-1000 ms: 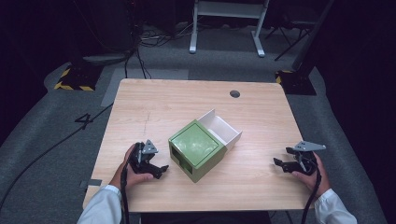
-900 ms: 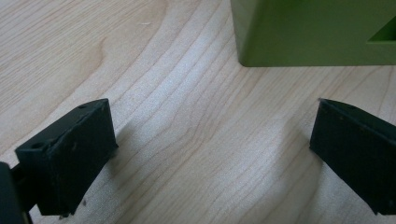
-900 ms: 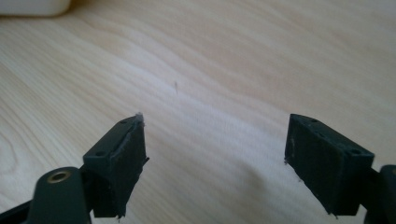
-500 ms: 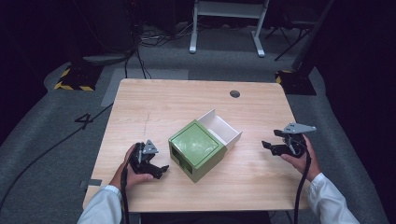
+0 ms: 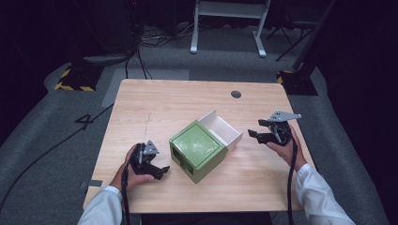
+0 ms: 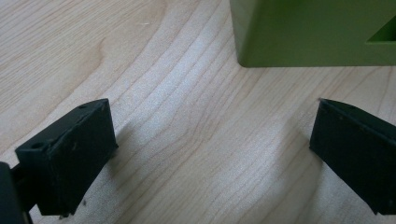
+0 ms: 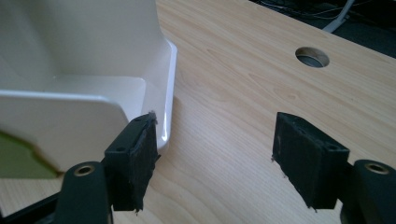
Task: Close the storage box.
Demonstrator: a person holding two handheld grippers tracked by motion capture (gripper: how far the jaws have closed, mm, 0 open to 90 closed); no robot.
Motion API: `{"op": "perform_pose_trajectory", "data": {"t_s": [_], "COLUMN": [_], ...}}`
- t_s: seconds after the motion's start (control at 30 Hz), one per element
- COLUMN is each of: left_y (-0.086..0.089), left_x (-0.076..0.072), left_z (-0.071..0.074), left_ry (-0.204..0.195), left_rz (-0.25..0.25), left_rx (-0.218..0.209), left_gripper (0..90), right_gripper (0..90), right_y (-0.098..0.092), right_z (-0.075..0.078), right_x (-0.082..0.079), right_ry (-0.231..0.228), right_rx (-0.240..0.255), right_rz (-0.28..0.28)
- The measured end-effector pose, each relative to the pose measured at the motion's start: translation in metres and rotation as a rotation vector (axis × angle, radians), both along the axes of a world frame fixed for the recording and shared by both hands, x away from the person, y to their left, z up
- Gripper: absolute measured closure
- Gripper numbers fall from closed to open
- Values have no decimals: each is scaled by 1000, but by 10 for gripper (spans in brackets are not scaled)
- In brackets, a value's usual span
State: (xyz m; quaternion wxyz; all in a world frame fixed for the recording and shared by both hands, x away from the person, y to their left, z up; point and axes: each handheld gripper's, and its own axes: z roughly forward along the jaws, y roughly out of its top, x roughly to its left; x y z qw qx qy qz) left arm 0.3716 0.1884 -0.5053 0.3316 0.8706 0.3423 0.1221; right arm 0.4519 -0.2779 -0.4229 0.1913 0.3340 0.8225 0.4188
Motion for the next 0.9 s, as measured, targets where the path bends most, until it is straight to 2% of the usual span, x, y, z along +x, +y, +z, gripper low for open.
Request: {"op": "perform_pose_trajectory", "data": {"t_s": [0.1, 0.3, 0.53, 0.9], "left_y": [0, 0, 0, 0], "left_x": [0, 0, 0, 0], "left_z": [0, 0, 0, 0], "left_ry": [-1, 0, 0, 0], "left_rz": [0, 0, 0, 0], "left_rx": [-1, -1, 0, 0], "left_gripper": [4, 4, 4, 4], "right_gripper": [334, 334, 351, 360], "right_y": [7, 18, 24, 36], "right_z": [-1, -7, -11, -17], "right_x": [5, 12, 17, 17], "right_ry": [-2, 31, 54, 67], "right_rx": [0, -11, 11, -20], "right_rz": [11, 31, 41, 66]}}
